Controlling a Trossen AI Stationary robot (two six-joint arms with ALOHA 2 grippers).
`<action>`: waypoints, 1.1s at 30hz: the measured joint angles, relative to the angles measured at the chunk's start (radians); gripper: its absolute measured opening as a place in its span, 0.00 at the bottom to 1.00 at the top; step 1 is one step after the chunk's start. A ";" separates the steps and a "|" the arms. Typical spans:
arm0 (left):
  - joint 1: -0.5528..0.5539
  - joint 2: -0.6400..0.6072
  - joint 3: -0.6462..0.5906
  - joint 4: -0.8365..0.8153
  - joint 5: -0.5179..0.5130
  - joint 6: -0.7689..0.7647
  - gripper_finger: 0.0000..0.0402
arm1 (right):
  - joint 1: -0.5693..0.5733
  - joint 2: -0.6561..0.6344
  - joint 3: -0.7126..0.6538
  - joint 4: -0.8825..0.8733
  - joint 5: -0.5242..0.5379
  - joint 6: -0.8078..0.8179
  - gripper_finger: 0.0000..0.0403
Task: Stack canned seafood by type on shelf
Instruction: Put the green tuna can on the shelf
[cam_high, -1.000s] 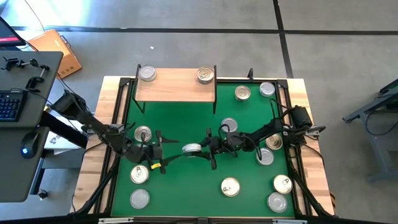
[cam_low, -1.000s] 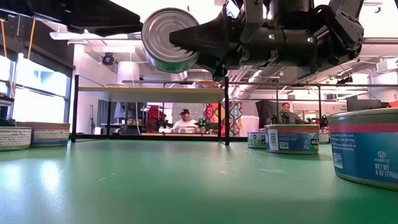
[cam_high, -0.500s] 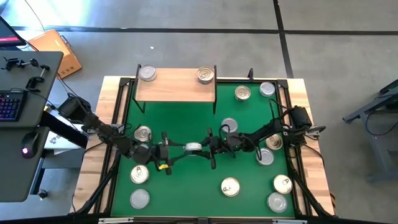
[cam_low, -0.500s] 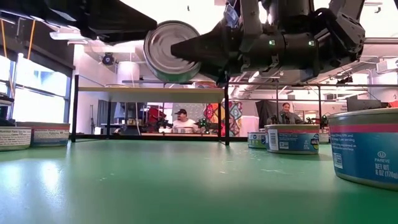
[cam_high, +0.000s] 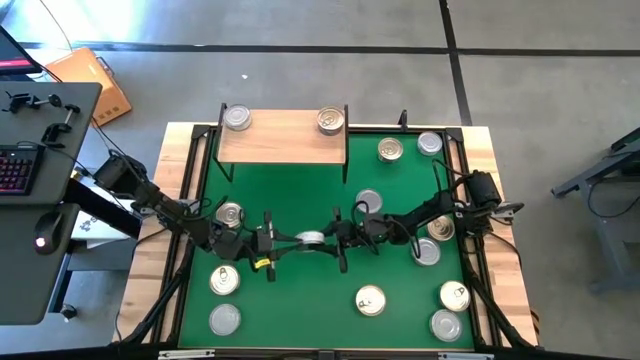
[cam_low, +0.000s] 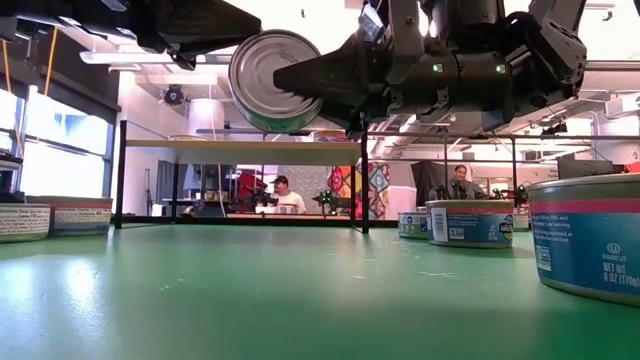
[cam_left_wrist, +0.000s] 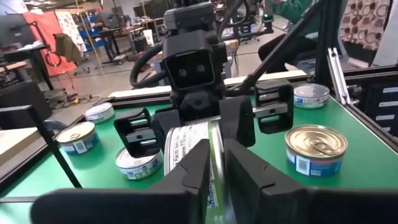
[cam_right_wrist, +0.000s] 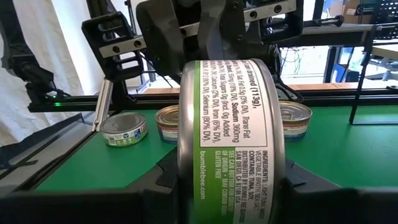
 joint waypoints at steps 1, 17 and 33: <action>0.002 0.000 0.000 -0.002 0.000 0.000 0.10 | 0.000 0.000 0.000 -0.001 0.003 0.000 0.29; 0.029 -0.097 -0.002 -0.164 -0.018 -0.098 0.67 | -0.003 -0.003 0.006 -0.003 0.040 -0.011 0.29; -0.009 -0.089 -0.003 -0.202 -0.153 -0.087 0.65 | 0.003 -0.005 0.009 -0.008 0.022 -0.019 0.29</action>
